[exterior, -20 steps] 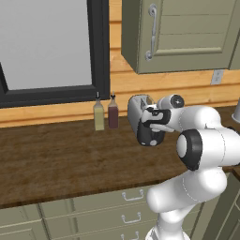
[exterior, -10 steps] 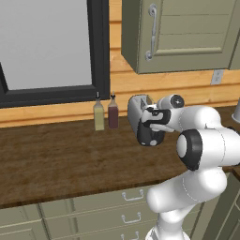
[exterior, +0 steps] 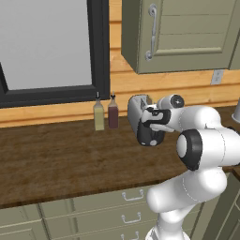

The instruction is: Start the toaster. Once the lever pops up, take the bread to the plate on the dining counter.

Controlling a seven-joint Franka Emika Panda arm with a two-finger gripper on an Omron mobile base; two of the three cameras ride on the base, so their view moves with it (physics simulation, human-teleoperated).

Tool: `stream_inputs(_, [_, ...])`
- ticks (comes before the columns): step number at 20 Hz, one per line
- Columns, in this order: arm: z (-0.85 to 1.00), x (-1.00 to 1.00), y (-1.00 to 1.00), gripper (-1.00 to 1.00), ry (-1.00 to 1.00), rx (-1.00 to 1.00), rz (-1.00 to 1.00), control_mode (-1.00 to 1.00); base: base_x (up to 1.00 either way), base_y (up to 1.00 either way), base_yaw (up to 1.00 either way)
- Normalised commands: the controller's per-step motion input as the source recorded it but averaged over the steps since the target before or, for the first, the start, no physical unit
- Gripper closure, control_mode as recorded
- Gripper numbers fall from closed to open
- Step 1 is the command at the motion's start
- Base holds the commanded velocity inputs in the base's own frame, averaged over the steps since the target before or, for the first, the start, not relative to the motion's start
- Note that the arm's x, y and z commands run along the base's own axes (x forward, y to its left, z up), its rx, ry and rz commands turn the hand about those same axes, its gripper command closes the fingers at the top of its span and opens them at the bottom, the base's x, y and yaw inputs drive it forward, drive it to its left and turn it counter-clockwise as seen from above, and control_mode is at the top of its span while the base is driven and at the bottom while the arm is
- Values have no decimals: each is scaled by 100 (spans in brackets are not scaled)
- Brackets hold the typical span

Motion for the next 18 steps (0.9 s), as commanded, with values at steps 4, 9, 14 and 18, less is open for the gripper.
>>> stream_inputs(4, [0,0,0,-100,0,0,0,-100,0,0,0])
stream_inputs(9, [0,0,0,-100,0,0,0,-100,0,0,0])
stream_inputs(14, [0,0,0,-100,0,0,0,-100,0,0,0])
stream_inputs(18, [0,0,0,-100,0,0,0,-100,0,0,0])
